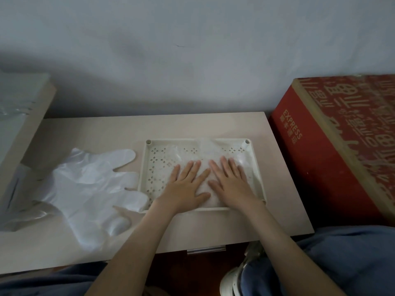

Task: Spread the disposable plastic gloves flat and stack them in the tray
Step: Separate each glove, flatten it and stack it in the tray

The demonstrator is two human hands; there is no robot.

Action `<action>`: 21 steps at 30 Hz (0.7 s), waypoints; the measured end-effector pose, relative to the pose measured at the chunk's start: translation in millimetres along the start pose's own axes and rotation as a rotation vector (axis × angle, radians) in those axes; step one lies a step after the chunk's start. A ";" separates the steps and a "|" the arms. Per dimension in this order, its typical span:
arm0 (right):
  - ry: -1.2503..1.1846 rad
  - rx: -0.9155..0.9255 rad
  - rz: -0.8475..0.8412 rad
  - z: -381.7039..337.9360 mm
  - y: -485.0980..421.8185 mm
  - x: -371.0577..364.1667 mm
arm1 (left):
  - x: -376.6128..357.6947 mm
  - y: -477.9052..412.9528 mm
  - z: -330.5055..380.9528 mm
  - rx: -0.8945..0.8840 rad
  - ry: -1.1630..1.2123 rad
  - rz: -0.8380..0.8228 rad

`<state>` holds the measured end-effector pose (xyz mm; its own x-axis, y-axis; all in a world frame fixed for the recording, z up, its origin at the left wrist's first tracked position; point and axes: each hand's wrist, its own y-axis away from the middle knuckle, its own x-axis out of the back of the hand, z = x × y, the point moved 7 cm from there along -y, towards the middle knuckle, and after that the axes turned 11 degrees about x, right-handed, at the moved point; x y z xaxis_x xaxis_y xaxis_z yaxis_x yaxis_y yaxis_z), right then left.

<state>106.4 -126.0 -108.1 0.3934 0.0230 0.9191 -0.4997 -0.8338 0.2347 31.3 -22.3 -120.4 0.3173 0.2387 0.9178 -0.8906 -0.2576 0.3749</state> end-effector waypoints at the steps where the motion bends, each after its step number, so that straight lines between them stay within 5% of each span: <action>1: -0.018 -0.053 -0.043 5.2 1.7 -2.6 | 1.0 0.2 0.6 -0.002 0.009 0.000; 5: -0.147 -0.112 0.051 -3.2 -1.9 16.2 | 20.7 10.0 -0.7 -0.005 0.226 0.073; 8: -0.148 -0.080 0.243 -28.1 -7.7 40.6 | 53.0 27.8 -17.1 0.031 0.295 0.389; 11: -0.234 0.010 0.304 -63.2 -16.9 49.2 | 73.1 56.9 -54.6 0.291 0.240 0.664; 16: -0.290 0.200 0.241 -135.1 -33.9 36.1 | 24.9 94.2 -120.0 0.868 0.253 0.117; 21: -0.311 0.266 0.161 -181.4 -44.7 13.8 | 20.0 105.5 -130.1 0.828 0.271 0.077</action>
<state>-5.9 11.7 -48.5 0.5606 -0.2518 0.7889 -0.3735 -0.9271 -0.0305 -98.7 77.1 -79.5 0.0839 0.3795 0.9214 -0.3496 -0.8547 0.3838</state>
